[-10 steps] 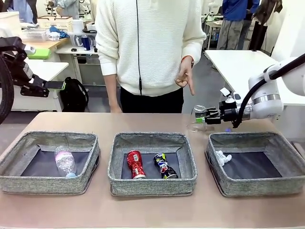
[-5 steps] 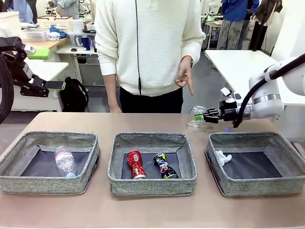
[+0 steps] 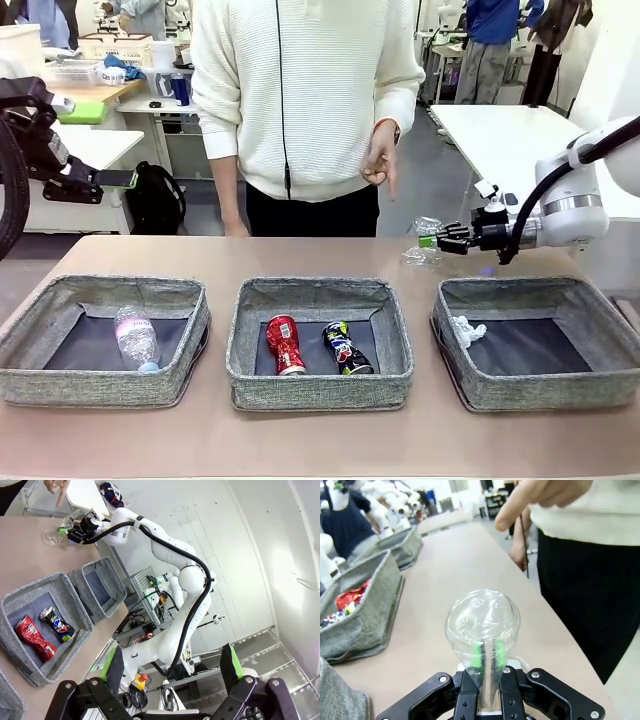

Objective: Sort the waste into the appropriate baskets.
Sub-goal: Pick up the waste item pointed out by the person.

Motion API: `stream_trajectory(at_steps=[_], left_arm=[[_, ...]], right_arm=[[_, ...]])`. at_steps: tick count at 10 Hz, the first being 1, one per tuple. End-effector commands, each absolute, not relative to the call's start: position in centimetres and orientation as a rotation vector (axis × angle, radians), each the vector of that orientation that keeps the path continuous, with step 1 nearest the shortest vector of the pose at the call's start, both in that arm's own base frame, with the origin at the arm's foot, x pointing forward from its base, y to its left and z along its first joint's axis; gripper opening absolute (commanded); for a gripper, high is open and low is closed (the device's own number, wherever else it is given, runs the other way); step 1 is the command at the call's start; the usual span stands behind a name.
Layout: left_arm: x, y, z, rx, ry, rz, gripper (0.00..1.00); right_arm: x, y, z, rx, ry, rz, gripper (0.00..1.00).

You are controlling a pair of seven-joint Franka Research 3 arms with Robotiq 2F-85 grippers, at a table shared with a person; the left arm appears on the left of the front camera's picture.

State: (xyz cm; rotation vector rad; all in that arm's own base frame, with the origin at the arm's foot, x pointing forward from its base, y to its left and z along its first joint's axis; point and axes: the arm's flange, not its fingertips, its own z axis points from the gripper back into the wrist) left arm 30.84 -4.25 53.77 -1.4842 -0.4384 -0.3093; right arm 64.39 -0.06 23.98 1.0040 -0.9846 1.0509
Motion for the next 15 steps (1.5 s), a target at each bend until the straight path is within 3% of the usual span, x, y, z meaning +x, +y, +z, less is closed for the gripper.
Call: stream_trajectory(at_steps=[1, 4, 5, 7, 8, 9, 11, 12, 13, 14, 15], left_arm=[[30.7, -4.5, 53.8, -1.5, -0.463, -0.328, 1.0], [30.7, -4.5, 53.8, -1.5, -0.463, -0.328, 1.0], [30.7, -4.5, 53.8, -1.5, -0.463, -0.328, 1.0], [30.7, -4.5, 53.8, -1.5, -0.463, -0.328, 1.0], [30.7, -4.5, 53.8, -1.5, -0.463, -0.328, 1.0], [30.7, -4.5, 53.8, -1.5, -0.463, -0.328, 1.0], [30.7, -4.5, 53.8, -1.5, -0.463, -0.328, 1.0], [30.7, -4.5, 53.8, -1.5, -0.463, -0.328, 1.0], [30.7, -4.5, 53.8, -1.5, -0.463, -0.328, 1.0], [30.7, -4.5, 53.8, -1.5, -0.463, -0.328, 1.0], [30.7, -4.5, 53.8, -1.5, -0.463, -0.328, 1.0]], right_arm=[[61.4, -1.5, 30.5, 0.869, -0.953, 1.037, 0.1], [50.9, -3.1, 43.8, 0.361, -0.551, 1.031, 0.1], [47.5, -1.4, 45.4, 0.107, -0.358, 1.083, 0.1], [45.1, 0.8, 46.5, -0.104, -0.281, 1.149, 0.1], [45.1, 1.2, 46.5, -0.093, -0.307, 1.166, 0.1], [46.2, -1.5, 47.0, 0.111, -0.586, 1.139, 0.1], [46.2, -1.5, 47.0, 0.111, -0.586, 1.139, 0.1], [44.8, 0.1, 46.8, 0.016, -0.505, 1.146, 0.11], [45.2, 0.8, 46.7, 0.128, -0.505, 1.029, 0.11], [44.9, 2.4, 49.5, 0.101, -0.494, 0.882, 0.11], [44.4, 4.9, 54.0, 0.248, -0.379, 0.752, 0.11]])
